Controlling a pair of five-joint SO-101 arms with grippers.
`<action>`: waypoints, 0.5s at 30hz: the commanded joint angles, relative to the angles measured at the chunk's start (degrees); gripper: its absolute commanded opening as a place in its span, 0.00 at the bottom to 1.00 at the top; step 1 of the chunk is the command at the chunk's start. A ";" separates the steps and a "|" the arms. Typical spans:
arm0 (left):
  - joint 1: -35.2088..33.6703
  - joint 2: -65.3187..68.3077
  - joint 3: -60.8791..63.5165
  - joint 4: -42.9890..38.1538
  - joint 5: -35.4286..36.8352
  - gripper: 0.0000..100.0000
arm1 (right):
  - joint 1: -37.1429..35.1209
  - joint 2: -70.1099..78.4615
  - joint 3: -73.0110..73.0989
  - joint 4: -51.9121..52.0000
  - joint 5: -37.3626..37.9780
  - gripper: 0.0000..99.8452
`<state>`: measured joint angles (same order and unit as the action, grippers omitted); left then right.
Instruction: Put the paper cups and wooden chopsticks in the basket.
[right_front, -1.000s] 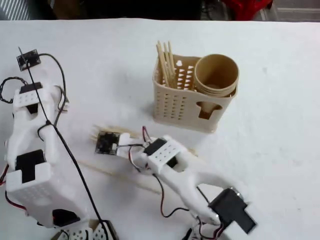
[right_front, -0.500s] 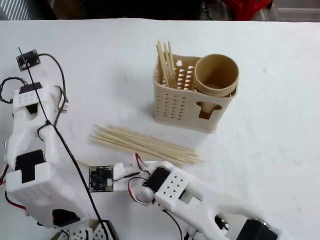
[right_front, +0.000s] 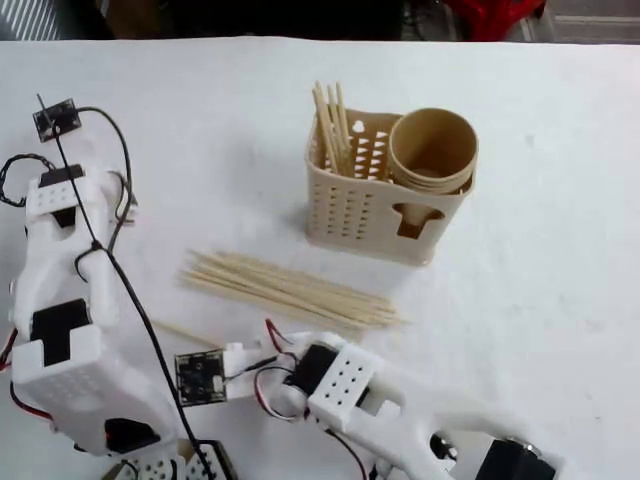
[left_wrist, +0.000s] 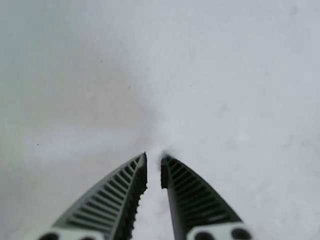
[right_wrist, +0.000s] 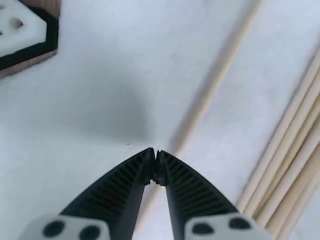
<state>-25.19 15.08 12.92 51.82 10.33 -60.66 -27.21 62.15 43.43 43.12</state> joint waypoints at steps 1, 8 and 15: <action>-0.31 -0.66 -0.53 -0.26 0.53 0.07 | -0.48 -1.80 0.53 -0.75 0.97 0.02; -0.31 -0.66 -0.53 -0.26 0.53 0.07 | -0.31 2.77 -0.35 -1.54 1.41 0.02; -0.31 -0.66 -0.44 -0.26 0.53 0.07 | 1.10 12.53 -7.91 2.07 1.05 0.02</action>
<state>-25.19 15.08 12.92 51.82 10.33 -60.66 -17.71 59.16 43.96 43.82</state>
